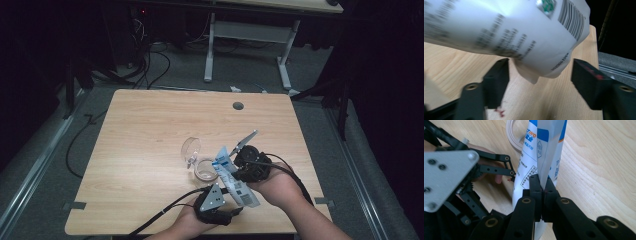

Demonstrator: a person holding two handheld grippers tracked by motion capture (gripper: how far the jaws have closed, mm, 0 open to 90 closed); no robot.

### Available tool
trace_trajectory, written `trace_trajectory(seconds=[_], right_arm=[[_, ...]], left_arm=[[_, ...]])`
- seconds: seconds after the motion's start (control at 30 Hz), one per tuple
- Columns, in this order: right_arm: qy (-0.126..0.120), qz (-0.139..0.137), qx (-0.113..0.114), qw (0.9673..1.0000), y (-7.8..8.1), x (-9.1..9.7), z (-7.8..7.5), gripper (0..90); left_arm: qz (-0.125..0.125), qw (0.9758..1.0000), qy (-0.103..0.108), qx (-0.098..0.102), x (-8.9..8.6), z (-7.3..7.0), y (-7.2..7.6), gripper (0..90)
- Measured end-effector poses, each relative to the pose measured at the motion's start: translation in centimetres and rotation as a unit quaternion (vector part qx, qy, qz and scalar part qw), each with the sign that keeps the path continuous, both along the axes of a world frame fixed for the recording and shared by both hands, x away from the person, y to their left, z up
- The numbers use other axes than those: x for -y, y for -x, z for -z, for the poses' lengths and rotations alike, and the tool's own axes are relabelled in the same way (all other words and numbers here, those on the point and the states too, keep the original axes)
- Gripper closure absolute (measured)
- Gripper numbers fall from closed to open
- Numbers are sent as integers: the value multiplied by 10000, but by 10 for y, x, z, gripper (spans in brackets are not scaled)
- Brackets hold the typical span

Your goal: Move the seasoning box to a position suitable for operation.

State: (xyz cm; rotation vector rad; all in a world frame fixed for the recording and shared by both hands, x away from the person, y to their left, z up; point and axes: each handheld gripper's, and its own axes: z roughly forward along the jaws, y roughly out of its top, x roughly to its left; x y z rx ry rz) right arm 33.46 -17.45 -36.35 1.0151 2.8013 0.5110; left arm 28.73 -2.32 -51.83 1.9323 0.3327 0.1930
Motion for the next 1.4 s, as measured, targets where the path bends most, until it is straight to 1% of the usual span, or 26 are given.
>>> trace_trajectory(seconds=[0.03, 0.1, 0.2, 0.23, 0.27, 0.3, 0.37, 0.47, 0.57, 0.67, 0.8, 0.87, 0.9, 1.07, 1.13, 1.3, 1.4], right_arm=[[-5, -19, -3, 10000, -1, 0, 2, 894], [-8, 40, -39, 10000, -1, -1, 3, 894], [9, 33, -43, 10000, -2, -1, 3, 893], [29, 39, -42, 10000, -2, -2, 3, 894], [26, 38, -34, 10000, -2, -2, 3, 894], [6, 47, -43, 10000, -2, -2, 3, 894], [-9, 20, -31, 10000, -3, -4, 3, 894], [23, -24, -13, 10000, -2, -8, 3, 894], [51, -16, -9, 10000, -2, -8, 3, 894], [56, 14, -9, 10000, -1, -6, 2, 893], [45, 51, -40, 10000, 1, -4, 1, 893], [41, 57, -49, 10000, 2, -4, 0, 893], [38, 18, -27, 10000, 2, -4, 0, 894], [-26, 5, -21, 10000, 3, -6, -2, 894], [-48, 15, -26, 10000, 3, -7, -2, 894], [-36, -12, 17, 10000, 3, -9, 0, 893], [-31, -23, 11, 10000, 4, -13, -2, 893]], left_arm=[[-27, 10000, -27, 0, 0, -1, 0, 379], [-46, 10000, -66, -15, 2, -1, 0, 387], [-126, 9999, -71, 95, 4, 1, 0, 415], [-165, 9997, -75, 163, 5, 2, 0, 395], [-208, 9995, -115, 208, 7, 3, 0, 343], [-215, 9995, -169, 179, 9, 3, 0, 307], [-207, 9995, -217, 118, 11, 4, -1, 292], [-261, 9994, -220, 90, 11, 4, -1, 319], [-245, 9995, -205, 20, 9, 3, -2, 367], [-214, 9996, -195, 21, 10, 1, 1, 396], [-145, 9996, -236, 29, 11, -2, 5, 416], [-153, 9996, -240, 39, 11, -3, 7, 420], [-146, 9996, -234, 31, 11, -4, 8, 421], [-210, 9995, -245, 19, 8, -7, 12, 425], [-221, 9995, -224, -17, 7, -8, 13, 430], [-353, 9992, -185, 10, 5, -8, 18, 458], [-435, 9989, -181, 25, 2, -12, 22, 468]])
